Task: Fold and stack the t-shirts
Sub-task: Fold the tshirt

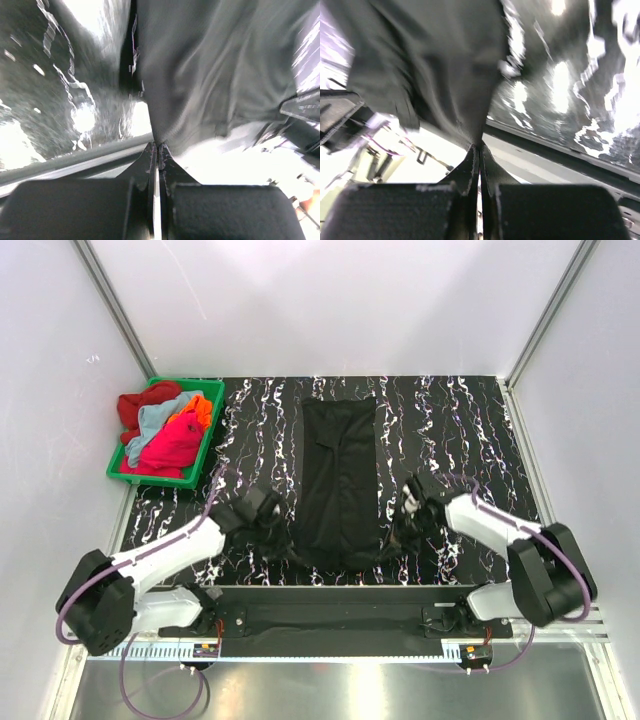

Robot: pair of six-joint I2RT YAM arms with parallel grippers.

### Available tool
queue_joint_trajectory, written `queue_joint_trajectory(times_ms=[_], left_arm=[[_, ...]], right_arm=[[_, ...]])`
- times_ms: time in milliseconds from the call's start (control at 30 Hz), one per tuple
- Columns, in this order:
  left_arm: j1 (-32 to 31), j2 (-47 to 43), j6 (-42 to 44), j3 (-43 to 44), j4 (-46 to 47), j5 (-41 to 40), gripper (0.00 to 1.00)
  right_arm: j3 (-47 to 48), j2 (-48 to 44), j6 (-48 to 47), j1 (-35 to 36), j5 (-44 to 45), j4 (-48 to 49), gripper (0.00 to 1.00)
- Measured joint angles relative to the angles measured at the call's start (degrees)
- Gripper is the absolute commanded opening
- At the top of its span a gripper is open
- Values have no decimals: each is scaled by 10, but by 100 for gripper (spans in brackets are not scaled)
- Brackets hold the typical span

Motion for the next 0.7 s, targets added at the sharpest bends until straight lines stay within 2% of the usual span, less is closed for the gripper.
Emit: queue_joint_trajectory(times_ms=[133,300,433,700], left_arm=[[83,36,35,72,-11,9,0],[168,151,89,224,-24,28,0],[197,246,120,342,-19,47,0],[240,389,157,472,-31,81,0]], right_arm=[[110,64,-23,-37,1,-23,0],[274,179,-58,-73,1,-49,0],[387,262,-74,-94,-2,-68,0],[554,398,-86,-127,-23,-107,0]])
